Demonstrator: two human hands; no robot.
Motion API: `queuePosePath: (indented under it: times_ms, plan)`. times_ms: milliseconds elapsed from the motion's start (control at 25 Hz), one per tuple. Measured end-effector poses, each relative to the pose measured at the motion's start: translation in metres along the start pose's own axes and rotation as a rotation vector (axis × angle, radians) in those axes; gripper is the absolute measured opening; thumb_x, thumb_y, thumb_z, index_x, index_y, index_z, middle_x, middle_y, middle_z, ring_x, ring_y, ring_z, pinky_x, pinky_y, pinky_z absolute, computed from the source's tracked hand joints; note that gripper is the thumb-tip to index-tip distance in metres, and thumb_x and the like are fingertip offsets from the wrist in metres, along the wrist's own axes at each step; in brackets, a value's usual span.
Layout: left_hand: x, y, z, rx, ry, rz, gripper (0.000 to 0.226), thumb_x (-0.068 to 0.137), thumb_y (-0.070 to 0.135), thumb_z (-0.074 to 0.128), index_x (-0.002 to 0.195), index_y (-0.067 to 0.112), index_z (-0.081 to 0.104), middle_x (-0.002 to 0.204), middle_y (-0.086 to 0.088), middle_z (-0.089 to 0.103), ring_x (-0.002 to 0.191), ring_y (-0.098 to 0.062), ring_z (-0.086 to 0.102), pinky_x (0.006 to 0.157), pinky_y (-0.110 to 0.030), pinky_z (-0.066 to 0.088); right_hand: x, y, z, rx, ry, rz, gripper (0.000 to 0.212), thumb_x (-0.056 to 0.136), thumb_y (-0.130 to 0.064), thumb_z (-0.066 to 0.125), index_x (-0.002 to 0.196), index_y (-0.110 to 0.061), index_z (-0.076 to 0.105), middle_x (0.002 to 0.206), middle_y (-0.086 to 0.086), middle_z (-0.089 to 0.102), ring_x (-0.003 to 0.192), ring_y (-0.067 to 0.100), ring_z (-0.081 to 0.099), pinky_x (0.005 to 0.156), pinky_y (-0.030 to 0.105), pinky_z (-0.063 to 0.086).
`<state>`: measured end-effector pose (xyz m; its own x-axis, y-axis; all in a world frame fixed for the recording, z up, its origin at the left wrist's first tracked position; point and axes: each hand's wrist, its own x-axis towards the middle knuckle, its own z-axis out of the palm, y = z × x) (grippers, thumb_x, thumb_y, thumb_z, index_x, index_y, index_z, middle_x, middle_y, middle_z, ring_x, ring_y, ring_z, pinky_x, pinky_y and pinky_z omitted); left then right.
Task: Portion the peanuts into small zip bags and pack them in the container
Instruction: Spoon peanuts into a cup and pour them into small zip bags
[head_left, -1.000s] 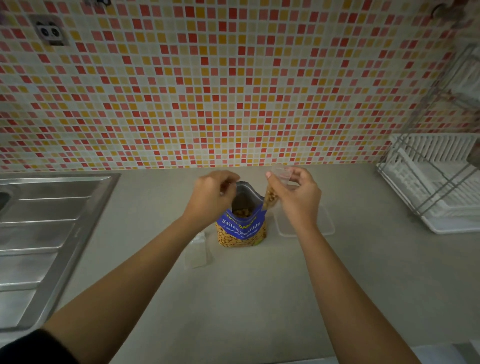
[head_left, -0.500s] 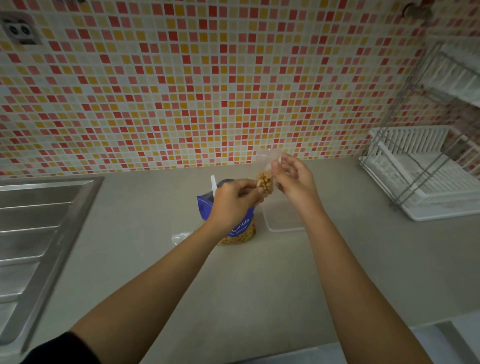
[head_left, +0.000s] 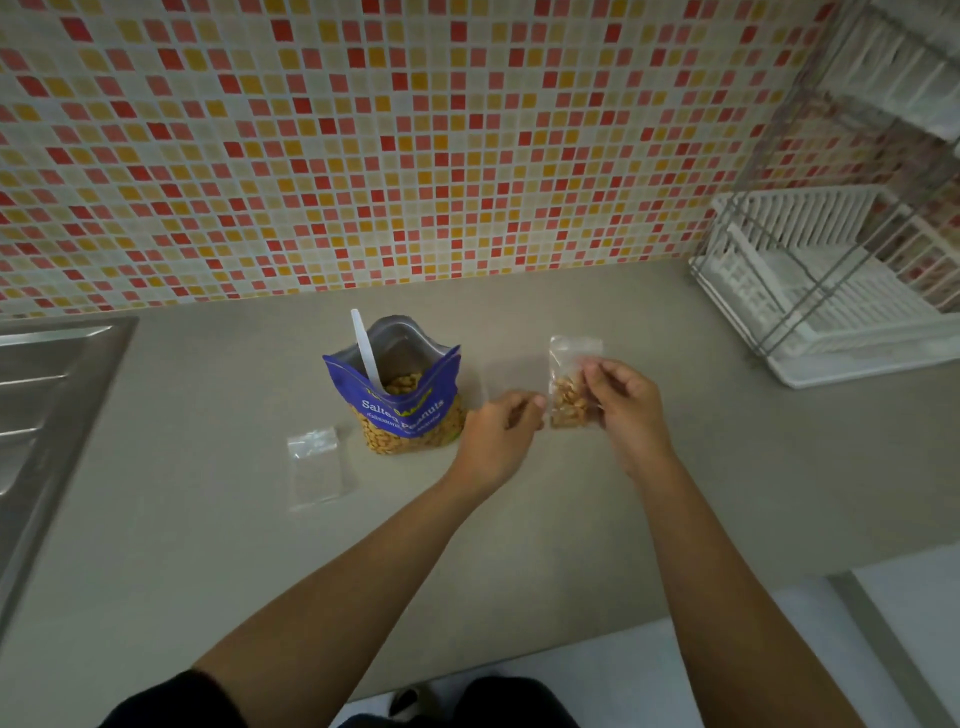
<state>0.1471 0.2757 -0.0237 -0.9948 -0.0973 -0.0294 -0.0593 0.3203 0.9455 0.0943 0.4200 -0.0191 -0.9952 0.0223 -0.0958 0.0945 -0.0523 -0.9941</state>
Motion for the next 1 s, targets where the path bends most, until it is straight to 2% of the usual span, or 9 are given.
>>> queuePosePath:
  times_ms: [80,160,280,320,440,480,640,760,1000]
  plan:
    - [-0.004,-0.024,0.02,0.225,0.026,0.023,0.026,0.095,0.023,0.05,0.112,0.011,0.066,0.093,-0.014,0.071,0.086,-0.026,0.066,0.077,-0.022,0.043,0.002,0.028,-0.027,-0.113,0.034,0.048,0.008,0.091,-0.012,0.057,0.09,-0.01,0.065,0.06,-0.01,0.067,0.054,0.0,0.061,0.05,0.02,0.053]
    - [-0.006,-0.052,0.04,0.371,-0.019,0.016,0.035,0.097,0.02,0.044,0.129,0.008,0.054,0.119,-0.017,0.064,0.11,-0.03,0.06,0.091,-0.025,0.039,0.005,0.06,-0.052,-0.225,0.031,0.11,0.01,0.09,-0.01,0.058,0.092,-0.004,0.065,0.061,-0.007,0.065,0.051,0.0,0.059,0.048,0.018,0.05]
    - [-0.01,-0.09,0.067,0.55,-0.131,-0.04,0.046,0.1,0.023,0.034,0.144,0.01,0.032,0.15,-0.012,0.035,0.141,-0.024,0.029,0.113,-0.026,0.021,0.012,0.099,-0.078,-0.431,-0.035,0.163,0.012,0.088,-0.01,0.06,0.093,-0.002,0.068,0.068,0.0,0.064,0.051,-0.002,0.058,0.055,0.018,0.049]
    - [-0.012,-0.097,0.073,0.626,-0.142,-0.034,0.047,0.1,0.024,0.033,0.145,0.008,0.031,0.152,-0.012,0.032,0.142,-0.025,0.026,0.114,-0.028,0.02,0.015,0.106,-0.083,-0.484,-0.052,0.176,0.012,0.088,-0.011,0.061,0.092,-0.004,0.069,0.069,0.001,0.065,0.049,-0.004,0.057,0.056,0.017,0.048]
    - [-0.018,-0.115,0.083,0.811,-0.154,0.054,0.05,0.092,0.03,0.035,0.127,0.001,0.055,0.134,-0.017,0.054,0.125,-0.033,0.051,0.1,-0.042,0.043,0.025,0.12,-0.092,-0.627,-0.063,0.168,0.014,0.087,-0.015,0.063,0.091,-0.004,0.07,0.068,0.002,0.065,0.047,-0.005,0.055,0.061,0.023,0.046]
    - [-0.018,-0.119,0.085,0.833,-0.159,0.057,0.05,0.091,0.031,0.035,0.123,0.001,0.058,0.13,-0.017,0.058,0.122,-0.034,0.054,0.096,-0.045,0.045,0.028,0.122,-0.093,-0.671,-0.061,0.141,0.014,0.086,-0.016,0.063,0.089,-0.004,0.07,0.066,0.002,0.064,0.049,-0.004,0.055,0.063,0.025,0.046]
    - [-0.018,-0.119,0.088,0.866,-0.11,0.067,0.051,0.09,0.03,0.036,0.123,0.0,0.059,0.129,-0.018,0.058,0.123,-0.034,0.053,0.097,-0.046,0.045,0.029,0.114,-0.093,-0.815,-0.017,0.02,0.013,0.082,-0.017,0.068,0.088,-0.007,0.072,0.077,0.005,0.068,0.071,0.015,0.06,0.071,0.025,0.044]
    - [-0.019,-0.118,0.088,0.855,-0.124,0.046,0.051,0.09,0.03,0.036,0.123,0.0,0.058,0.13,-0.018,0.057,0.123,-0.035,0.052,0.098,-0.046,0.044,0.026,0.114,-0.094,-0.882,0.043,0.005,0.018,0.082,-0.02,0.068,0.093,-0.007,0.07,0.086,0.009,0.071,0.078,0.021,0.064,0.071,0.023,0.042]
    - [-0.017,-0.121,0.086,0.841,-0.178,0.082,0.056,0.091,0.033,0.029,0.127,-0.003,0.053,0.135,-0.02,0.052,0.128,-0.036,0.047,0.103,-0.046,0.039,0.021,0.119,-0.093,-0.965,0.16,-0.038,0.026,0.081,-0.024,0.066,0.098,-0.004,0.067,0.092,0.015,0.068,0.087,0.033,0.062,0.077,0.035,0.047]
